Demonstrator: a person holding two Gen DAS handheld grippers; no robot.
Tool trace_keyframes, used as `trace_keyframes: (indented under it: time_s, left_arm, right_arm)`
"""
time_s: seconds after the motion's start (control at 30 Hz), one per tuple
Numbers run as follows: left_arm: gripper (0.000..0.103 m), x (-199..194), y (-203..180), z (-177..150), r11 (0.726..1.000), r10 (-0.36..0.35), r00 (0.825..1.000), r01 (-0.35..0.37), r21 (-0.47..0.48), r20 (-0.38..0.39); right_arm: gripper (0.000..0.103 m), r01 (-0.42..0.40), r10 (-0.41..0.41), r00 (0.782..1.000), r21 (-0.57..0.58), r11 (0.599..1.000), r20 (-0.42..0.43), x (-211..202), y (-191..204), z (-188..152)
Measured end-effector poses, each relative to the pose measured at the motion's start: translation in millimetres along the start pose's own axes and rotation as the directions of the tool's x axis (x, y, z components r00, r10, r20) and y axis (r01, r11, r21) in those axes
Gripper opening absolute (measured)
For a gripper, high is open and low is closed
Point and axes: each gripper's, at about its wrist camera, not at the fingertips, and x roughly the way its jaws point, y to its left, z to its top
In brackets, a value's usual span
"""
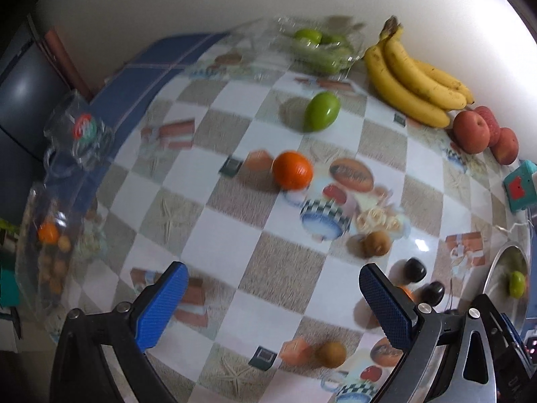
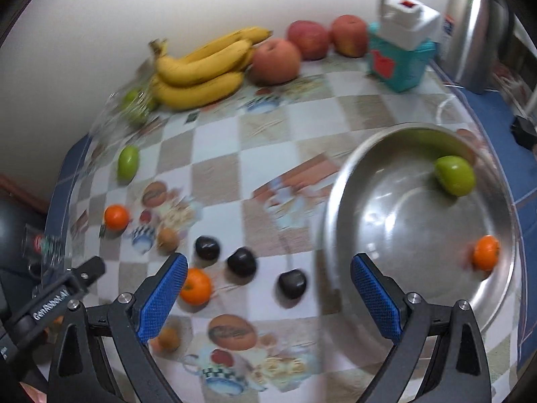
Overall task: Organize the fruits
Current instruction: 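Move both tools back toward the remaining fruit on the table, then grasp a kiwi with the left tool while the right tool grasps another mandarin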
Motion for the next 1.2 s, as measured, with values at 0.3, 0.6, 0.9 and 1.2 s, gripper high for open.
trace_keyframes:
  time_s: [0.3, 0.6, 0.9, 1.2]
  left_arm:
    - [0.1, 11.0, 10.3, -29.1, 0.998, -0.057, 0.995, 0.056, -0.014, -0.08]
    - [0.087, 18.9, 0.9, -51.7, 0.989, -0.128, 0.98, 0.136, 0.049, -0.151]
    - [0.06, 22.2, -25.3, -61.2, 0.972, -0.162, 0.967, 0.191, 0.136, -0.196]
    - [0.031, 31.9, -39.1, -68.9, 0.956, -0.194, 0.949, 0.24, 0.168, -0.249]
  right_arm:
    - [0.08, -0.089, 0.086, 0.995, -0.06, 0.994, -0.045, 16.4, 31.3, -13.7]
    - [0.063, -0.138, 0.13, 0.985, -0.064, 0.988, -0.113, 38.9, 43.5, -21.3]
    - [0.049, -0.168, 0.152, 0.976, -0.094, 0.981, -0.155, 53.5, 55.2, -26.0]
    - [0.041, -0.165, 0.146, 0.974, -0.103, 0.981, -0.173, 65.2, 58.6, -28.7]
